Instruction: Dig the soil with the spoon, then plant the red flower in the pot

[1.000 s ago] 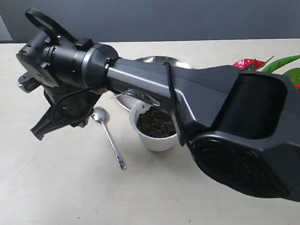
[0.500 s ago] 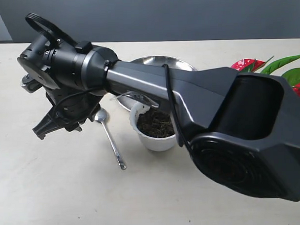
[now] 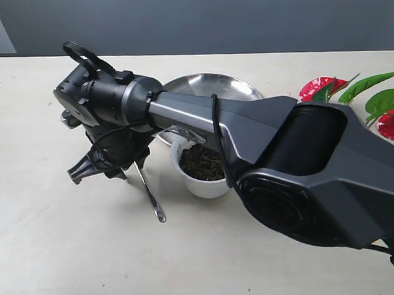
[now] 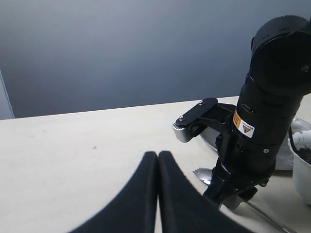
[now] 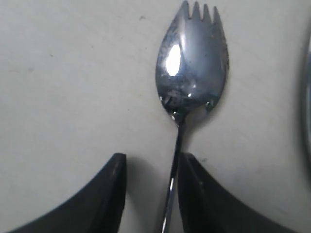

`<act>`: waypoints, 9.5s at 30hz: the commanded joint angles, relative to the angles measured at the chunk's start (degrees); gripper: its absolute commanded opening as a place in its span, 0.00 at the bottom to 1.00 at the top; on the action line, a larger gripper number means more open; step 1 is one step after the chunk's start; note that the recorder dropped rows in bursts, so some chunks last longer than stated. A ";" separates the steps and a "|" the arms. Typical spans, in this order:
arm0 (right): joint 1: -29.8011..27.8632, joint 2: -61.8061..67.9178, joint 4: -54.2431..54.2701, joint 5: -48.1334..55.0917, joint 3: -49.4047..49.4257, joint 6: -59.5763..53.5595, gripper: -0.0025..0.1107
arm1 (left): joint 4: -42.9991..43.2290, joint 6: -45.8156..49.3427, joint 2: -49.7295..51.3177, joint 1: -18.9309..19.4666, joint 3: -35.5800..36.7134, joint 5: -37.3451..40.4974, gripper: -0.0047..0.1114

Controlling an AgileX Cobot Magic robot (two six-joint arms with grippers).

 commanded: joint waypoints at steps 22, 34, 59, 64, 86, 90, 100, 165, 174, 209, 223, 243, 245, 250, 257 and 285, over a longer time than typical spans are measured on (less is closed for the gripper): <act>-0.33 -0.48 -4.85 0.22 -0.30 3.26 0.34 | 0.23 0.00 -0.26 -0.40 0.12 -0.74 0.05; -0.58 -0.48 -4.36 -1.42 -0.30 3.26 0.34 | 0.23 0.00 -0.26 -0.40 0.12 -0.74 0.05; -2.13 2.83 -0.19 -0.88 -0.30 4.57 0.34 | 0.23 0.00 -0.26 -0.40 0.12 -0.74 0.05; -2.13 3.08 0.78 -1.02 -0.30 4.57 0.27 | 0.23 0.00 -0.26 -0.40 0.12 -0.74 0.05; -1.87 -5.61 10.22 -1.37 -0.30 2.98 0.02 | 0.23 0.00 -0.26 -0.40 0.12 -0.74 0.05; -1.87 -8.92 9.98 -1.37 -0.30 1.78 0.02 | 0.23 0.00 -0.26 -0.40 0.12 -0.74 0.05; -0.63 -16.58 7.91 0.22 -0.30 -3.04 0.02 | 0.23 0.00 -0.26 -0.40 0.12 -0.74 0.05; 4.10 -37.22 -27.34 0.22 53.31 -32.24 0.02 | 0.23 0.00 -0.26 -0.40 0.12 -0.74 0.05; 3.98 -38.58 -26.56 0.22 53.31 -31.53 0.02 | 0.23 0.00 -0.26 -0.40 0.12 -0.74 0.05; 0.67 -40.02 -26.87 0.22 52.86 -17.23 0.02 | 0.23 0.00 -0.26 -0.40 0.12 -0.74 0.05; -13.55 -43.08 -20.75 -24.74 47.34 -7.13 0.02 | 0.23 0.00 -0.26 -0.40 0.12 -0.74 0.05; -18.56 -16.09 -14.49 -25.32 23.47 -9.31 0.02 | 0.23 0.00 -0.26 -0.40 0.12 -0.74 0.05; -18.56 -15.48 -14.88 -25.65 22.83 -8.84 0.02 | 0.23 0.00 -0.26 -0.40 0.12 -0.74 0.05; -18.56 -15.00 -15.21 -24.92 22.66 -8.75 0.02 | 0.23 0.00 -0.26 -0.40 0.12 -0.74 0.05; -18.56 -15.00 -12.86 -23.84 22.66 -8.75 0.03 | 0.23 0.00 -0.26 -0.40 0.12 -0.74 0.05; -16.21 -50.42 -11.67 0.22 33.30 8.60 0.28 | 0.23 0.00 -0.26 -0.40 0.12 -0.74 0.05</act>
